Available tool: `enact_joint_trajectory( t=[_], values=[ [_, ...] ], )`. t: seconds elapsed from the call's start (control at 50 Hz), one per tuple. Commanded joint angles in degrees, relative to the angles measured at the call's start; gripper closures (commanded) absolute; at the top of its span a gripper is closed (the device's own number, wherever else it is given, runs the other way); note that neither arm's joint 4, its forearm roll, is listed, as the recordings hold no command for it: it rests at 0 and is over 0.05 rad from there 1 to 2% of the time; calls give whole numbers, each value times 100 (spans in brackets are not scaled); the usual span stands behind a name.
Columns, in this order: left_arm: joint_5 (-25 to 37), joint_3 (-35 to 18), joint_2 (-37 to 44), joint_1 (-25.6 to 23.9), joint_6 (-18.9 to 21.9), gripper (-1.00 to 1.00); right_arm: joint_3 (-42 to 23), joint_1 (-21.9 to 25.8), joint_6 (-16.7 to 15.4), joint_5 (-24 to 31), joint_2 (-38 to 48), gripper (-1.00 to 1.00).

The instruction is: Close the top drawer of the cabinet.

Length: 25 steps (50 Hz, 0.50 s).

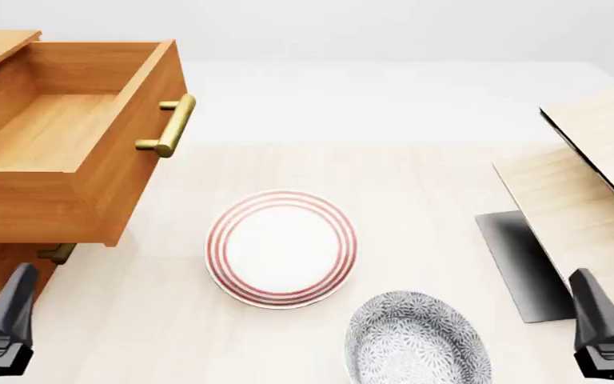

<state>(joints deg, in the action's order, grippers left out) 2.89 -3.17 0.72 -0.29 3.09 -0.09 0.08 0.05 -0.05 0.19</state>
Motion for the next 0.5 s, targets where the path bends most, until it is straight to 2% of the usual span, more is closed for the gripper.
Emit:
enact_joint_trajectory(
  t=[0.02, 0.16, 0.5],
  values=[
    [-451, 291, 46, 92, -265, -100, -14, 5, -5, -10, 31, -100],
    [-307, 111, -59, 138, -292, -100, -19, 33, -39, -15, 26, -100],
    [-581, 130, -70, 120, -240, -100, -21, 34, -45, -19, 30, -100]
  ],
)
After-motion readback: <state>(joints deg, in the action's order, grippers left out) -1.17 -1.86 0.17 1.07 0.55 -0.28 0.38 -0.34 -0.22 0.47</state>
